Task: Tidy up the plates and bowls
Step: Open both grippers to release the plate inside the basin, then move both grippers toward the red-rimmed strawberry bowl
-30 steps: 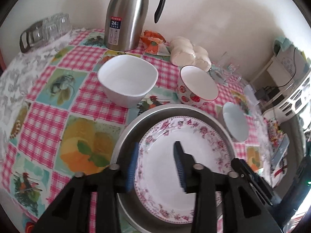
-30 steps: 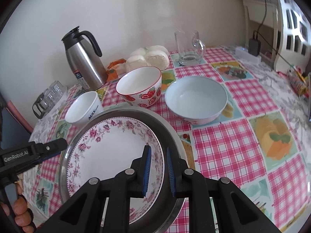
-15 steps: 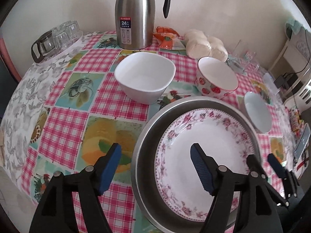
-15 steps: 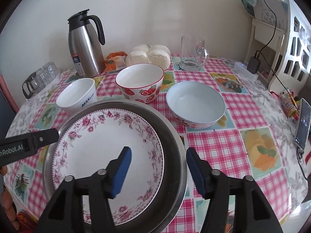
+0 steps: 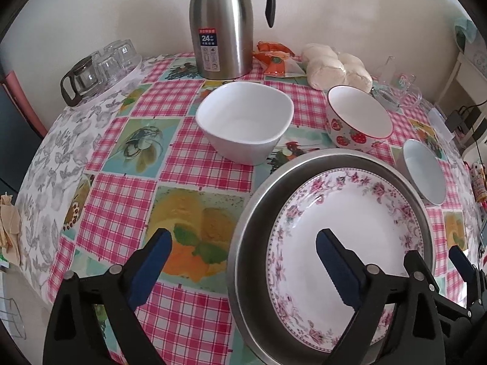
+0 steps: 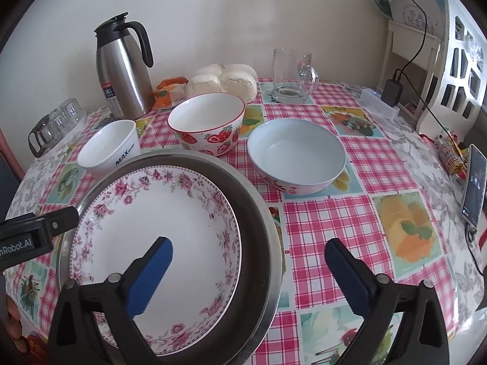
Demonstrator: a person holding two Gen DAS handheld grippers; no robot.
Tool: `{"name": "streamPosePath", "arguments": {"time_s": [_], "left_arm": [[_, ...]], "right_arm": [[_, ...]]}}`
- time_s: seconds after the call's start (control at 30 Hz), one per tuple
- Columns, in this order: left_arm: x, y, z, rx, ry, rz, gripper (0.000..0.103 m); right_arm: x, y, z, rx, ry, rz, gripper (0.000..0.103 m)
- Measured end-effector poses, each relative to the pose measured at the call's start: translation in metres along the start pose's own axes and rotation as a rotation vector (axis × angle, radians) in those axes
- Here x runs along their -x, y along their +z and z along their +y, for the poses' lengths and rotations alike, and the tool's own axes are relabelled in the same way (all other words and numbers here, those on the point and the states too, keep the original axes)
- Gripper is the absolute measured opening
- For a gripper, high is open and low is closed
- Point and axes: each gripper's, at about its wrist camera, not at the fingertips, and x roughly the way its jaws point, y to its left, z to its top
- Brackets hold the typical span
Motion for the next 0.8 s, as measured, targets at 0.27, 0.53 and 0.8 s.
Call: {"name": "streamPosePath", "arguments": {"time_s": [0.27,0.53,0.8], "left_arm": [[0.002,0.002,0.006,0.038,0.039,-0.025,0.096],[0.013,0.004,-0.008,0.073,-0.029,-0.063,0.096],[0.035,0.011,-0.031,0.068,-0.134,-0.186,0.096]], "right_arm": [[0.0,0.001,-0.002,-0.017,-0.018,-0.002,0.103],[0.017,0.009,-0.013,-0.035,-0.046,-0.052,0.103],[0.029,0.016,-0.015,-0.002,-0.06,-0.089,0.103]]}}
